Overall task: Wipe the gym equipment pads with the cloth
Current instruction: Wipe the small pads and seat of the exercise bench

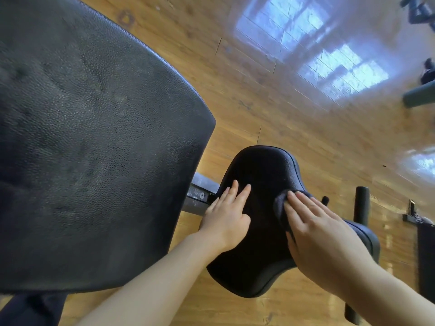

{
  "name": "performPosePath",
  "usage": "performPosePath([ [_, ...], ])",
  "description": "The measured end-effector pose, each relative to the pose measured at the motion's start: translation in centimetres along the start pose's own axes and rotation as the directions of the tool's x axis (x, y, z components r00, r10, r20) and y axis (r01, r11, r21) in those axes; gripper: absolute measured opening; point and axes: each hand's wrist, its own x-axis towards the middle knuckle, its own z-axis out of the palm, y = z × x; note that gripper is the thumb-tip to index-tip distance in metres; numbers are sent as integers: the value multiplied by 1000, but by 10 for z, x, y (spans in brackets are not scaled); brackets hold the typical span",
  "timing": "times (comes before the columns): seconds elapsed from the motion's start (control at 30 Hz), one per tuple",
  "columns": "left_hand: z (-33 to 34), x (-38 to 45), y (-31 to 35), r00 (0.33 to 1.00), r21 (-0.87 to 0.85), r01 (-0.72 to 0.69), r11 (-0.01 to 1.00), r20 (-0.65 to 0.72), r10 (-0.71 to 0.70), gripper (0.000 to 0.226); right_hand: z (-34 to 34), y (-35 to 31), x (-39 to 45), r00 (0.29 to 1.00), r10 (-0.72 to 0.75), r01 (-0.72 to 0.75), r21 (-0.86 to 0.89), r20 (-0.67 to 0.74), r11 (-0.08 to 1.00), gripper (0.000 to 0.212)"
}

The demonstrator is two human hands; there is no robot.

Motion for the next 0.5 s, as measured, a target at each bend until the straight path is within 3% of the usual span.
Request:
performPosePath([
  [0.13, 9, 0, 0, 1000, -71, 0, 997, -21, -2, 69, -7, -4, 45, 1000, -10, 10, -34, -8, 999, 66],
  [0.2, 15, 0, -4, 1000, -72, -9, 997, -26, 7, 69, -11, -10, 67, 999, -49, 50, 43, -10, 998, 64],
  [0.3, 22, 0, -11, 998, -75, -39, 996, -50, 35, 63, -12, -5, 47, 995, -78, 77, 17, 61, 997, 65],
  [0.4, 31, 0, -15, 992, -91, -67, 994, -113, 57, 59, -1, -1, 2, 991, -125, 125, 2, -51, 992, 49],
  [0.5, 44, -1, -15, 973, -84, -76, 994, -223, 56, 60, 5, 4, 11, 991, -130, 130, -6, -38, 992, 56],
])
